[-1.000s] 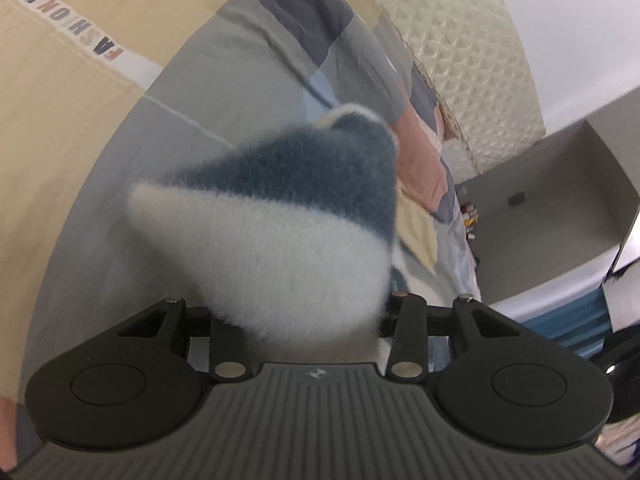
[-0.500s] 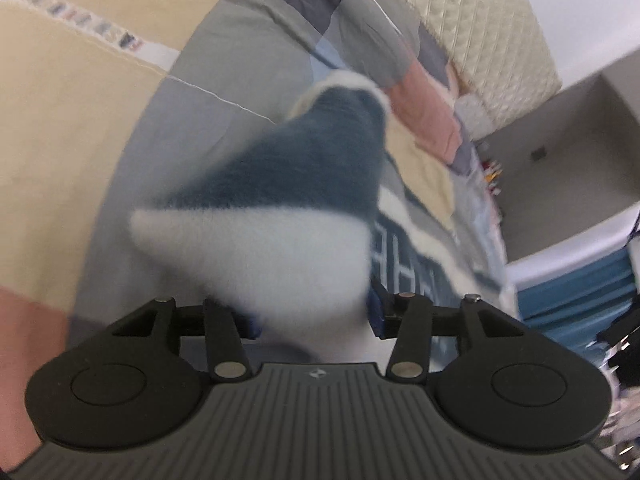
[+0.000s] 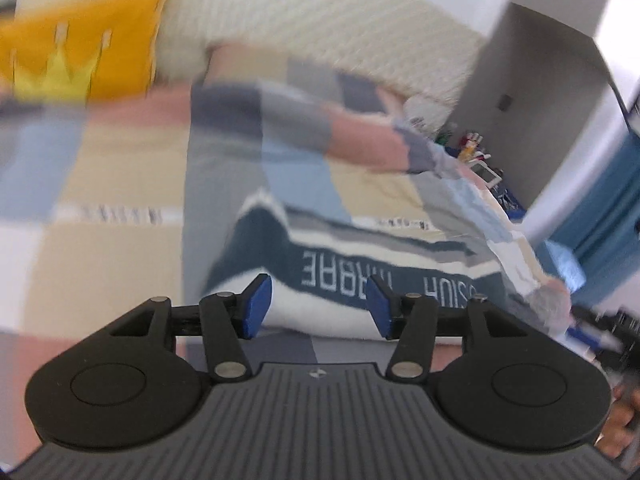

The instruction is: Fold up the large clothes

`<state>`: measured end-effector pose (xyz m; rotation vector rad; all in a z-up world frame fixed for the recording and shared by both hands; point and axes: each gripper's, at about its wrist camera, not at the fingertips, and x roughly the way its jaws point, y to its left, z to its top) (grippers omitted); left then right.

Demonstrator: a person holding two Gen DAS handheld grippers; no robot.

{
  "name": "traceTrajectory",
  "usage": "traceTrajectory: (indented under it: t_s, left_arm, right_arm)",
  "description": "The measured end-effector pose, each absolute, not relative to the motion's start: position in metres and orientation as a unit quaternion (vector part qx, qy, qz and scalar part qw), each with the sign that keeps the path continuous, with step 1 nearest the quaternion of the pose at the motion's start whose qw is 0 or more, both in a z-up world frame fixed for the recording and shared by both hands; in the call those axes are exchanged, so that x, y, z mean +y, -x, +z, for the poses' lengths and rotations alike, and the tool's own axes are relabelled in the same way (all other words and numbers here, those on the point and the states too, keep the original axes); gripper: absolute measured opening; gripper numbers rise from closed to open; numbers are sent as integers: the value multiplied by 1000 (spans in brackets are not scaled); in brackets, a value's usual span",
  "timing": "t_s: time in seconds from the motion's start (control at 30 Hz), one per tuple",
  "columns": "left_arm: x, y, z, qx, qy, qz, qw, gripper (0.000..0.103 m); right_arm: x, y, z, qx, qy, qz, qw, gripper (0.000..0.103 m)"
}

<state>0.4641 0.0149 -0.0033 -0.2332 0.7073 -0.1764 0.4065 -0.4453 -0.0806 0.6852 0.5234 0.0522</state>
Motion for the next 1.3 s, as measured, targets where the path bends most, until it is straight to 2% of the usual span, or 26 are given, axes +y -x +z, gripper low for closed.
traceTrajectory:
  t_s: [0.03, 0.27, 0.4, 0.5, 0.6, 0.8, 1.17, 1.3]
  left_arm:
    - [9, -450, 12, 333, 91, -85, 935, 65]
    - [-16, -343, 91, 253, 9, -98, 962, 74]
    - [-23, -283, 117, 227, -18, -111, 967, 78]
    - [-27, -240, 126, 211, -22, -118, 970, 87]
    - [-29, -200, 128, 199, -18, -115, 973, 93]
    - [-44, -127, 116, 184, -41, -90, 978, 99]
    - [-43, -56, 88, 174, 18, -121, 977, 100]
    - [-36, -47, 73, 171, 34, -116, 978, 100]
  right_arm:
    - [-441, -397, -69, 246, -319, 28, 915, 59]
    - [-404, -309, 0, 197, -225, 55, 953, 59]
    - [-389, -260, 24, 169, -187, 56, 966, 60]
    - [-378, -224, 35, 150, -156, 58, 975, 60]
    - [-367, -194, 40, 134, -125, 57, 981, 60]
    - [-351, -146, 32, 133, -106, 73, 983, 60]
    - [-327, -85, 10, 130, -62, 86, 986, 60]
    - [-327, -82, -5, 147, -79, 85, 982, 60]
